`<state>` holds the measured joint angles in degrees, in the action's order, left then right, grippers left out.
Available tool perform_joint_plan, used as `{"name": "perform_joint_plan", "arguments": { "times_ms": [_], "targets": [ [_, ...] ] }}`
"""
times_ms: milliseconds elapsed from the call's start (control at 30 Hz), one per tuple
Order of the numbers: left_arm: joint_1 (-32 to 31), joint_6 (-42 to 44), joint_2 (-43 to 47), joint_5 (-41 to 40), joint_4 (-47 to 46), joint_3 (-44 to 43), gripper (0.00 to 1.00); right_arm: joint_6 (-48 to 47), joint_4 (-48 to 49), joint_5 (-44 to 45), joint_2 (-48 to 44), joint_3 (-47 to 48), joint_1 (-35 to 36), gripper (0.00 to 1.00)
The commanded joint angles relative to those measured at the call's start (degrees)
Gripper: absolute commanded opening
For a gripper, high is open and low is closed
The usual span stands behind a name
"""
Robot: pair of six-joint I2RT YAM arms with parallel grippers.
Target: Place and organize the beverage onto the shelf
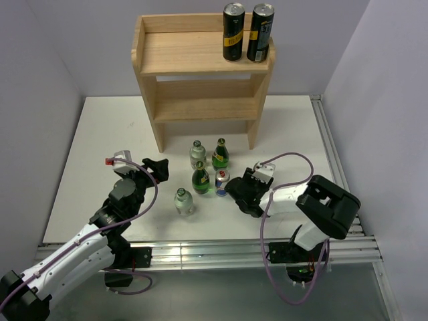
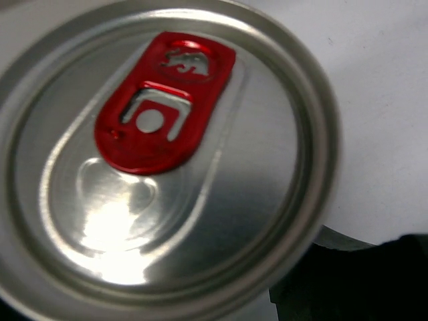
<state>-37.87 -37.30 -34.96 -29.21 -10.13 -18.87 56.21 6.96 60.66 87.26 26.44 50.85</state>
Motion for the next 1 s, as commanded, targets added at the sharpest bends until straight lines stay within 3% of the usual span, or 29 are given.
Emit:
{"name": "perform_joint_plan", "arguments": {
  "times_ms": [0,67,167,200,433,633,767,967],
  "targets": [
    [-0.19,-0.05,0.77,-0.23,-1.74,-0.02,0.98,1.72,1.04,4.64,1.06,2.3,-0.23,0.53],
    [-0.19,0.03,0.68,-0.32,-1.65,-0.2,0.98,0.58,0.95,4.2,0.63,2.65,-0.23,0.45],
    [-0.19,0.12,0.59,-0.41,-1.56,-0.37,0.98,-1.44,-0.1,3.06,-1.82,3.44,0.04,0.25],
    [-0.19,0.12,0.51,-0.49,-1.38,-0.46,0.98,-1.71,-1.06,3.49,-2.79,4.4,0.3,0.0],
    [-0.19,0.38,1.21,-1.73,0.02,-1.08,0.98,-6.27,-17.49,9.29,-14.48,15.72,5.22,0.0],
    [-0.28,0.3,1.65,-2.25,1.43,-2.13,0.98,-31.19,-13.12,1.16,-21.96,29.07,6.37,0.0],
    [-0.19,0.38,1.91,-2.25,1.96,-2.75,0.98,-42.65,-13.11,-7.48,-16.0,44.81,6.37,0.0],
    [-0.19,0.47,1.3,-2.87,3.36,-4.07,0.98,-54.61,-20.74,-19.41,1.13,77.76,5.93,0.0]
  ]
}}
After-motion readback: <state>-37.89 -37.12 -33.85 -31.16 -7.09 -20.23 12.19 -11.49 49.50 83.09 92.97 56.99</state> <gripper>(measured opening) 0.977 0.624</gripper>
